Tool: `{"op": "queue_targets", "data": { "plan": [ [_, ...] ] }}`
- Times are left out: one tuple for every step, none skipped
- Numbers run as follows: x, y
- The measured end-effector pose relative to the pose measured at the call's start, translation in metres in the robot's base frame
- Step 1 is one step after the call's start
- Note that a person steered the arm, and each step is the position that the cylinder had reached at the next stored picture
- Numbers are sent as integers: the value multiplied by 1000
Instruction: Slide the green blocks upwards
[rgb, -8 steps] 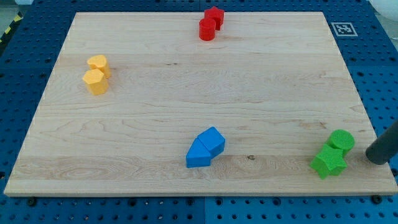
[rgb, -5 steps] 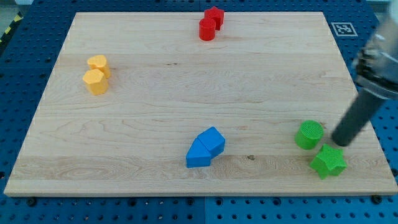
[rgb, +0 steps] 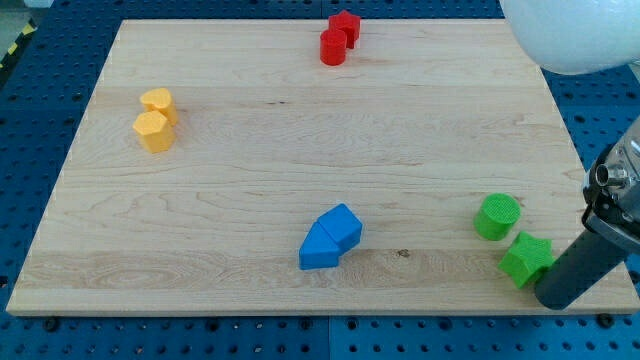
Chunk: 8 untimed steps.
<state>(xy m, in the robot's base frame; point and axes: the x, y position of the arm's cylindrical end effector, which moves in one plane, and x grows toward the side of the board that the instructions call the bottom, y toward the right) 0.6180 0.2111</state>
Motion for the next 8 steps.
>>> {"op": "queue_targets", "data": {
  "plan": [
    [-2, -1],
    [-12, -1],
    [-26, -1],
    [-39, -1],
    [-56, -2],
    [-62, -10],
    [-59, -24],
    [-59, -48]
  ]
}}
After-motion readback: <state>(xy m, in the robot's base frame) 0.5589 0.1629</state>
